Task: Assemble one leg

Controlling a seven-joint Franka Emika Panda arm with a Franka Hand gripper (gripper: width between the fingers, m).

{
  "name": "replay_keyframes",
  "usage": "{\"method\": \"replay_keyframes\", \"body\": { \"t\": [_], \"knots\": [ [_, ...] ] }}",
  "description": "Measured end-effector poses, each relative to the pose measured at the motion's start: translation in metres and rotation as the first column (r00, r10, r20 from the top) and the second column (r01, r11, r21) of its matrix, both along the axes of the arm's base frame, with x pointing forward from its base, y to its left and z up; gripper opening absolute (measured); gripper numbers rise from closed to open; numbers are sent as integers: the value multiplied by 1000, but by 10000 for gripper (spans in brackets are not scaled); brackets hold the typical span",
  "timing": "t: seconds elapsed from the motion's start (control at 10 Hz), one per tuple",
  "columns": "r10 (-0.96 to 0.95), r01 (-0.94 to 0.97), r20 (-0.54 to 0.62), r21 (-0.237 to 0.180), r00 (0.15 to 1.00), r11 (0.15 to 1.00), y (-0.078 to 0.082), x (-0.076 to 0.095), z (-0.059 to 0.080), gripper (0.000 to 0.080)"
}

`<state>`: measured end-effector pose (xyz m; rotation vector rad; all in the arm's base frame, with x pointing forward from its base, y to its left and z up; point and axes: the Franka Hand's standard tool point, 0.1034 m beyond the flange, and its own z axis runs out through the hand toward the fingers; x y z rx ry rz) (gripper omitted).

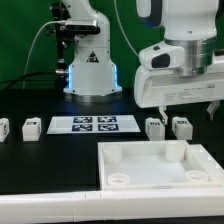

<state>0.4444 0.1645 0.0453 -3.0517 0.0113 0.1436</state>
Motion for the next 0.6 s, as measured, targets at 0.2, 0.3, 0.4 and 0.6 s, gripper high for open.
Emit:
{"method": "replay_keyframes", "body": {
  "t": [0.2,0.3,0.4,0.6],
  "knots": [
    [4,-4,-15,-3,1000,1000,-1,-2,0,649],
    [7,-7,-49,-10,999,1000,-2,-4,0,649],
    [-9,8,-31,-6,999,1000,3,-3,-3,649],
    [5,-9,-145,-27,989,1000,5,-16,-5,649]
  ]
}}
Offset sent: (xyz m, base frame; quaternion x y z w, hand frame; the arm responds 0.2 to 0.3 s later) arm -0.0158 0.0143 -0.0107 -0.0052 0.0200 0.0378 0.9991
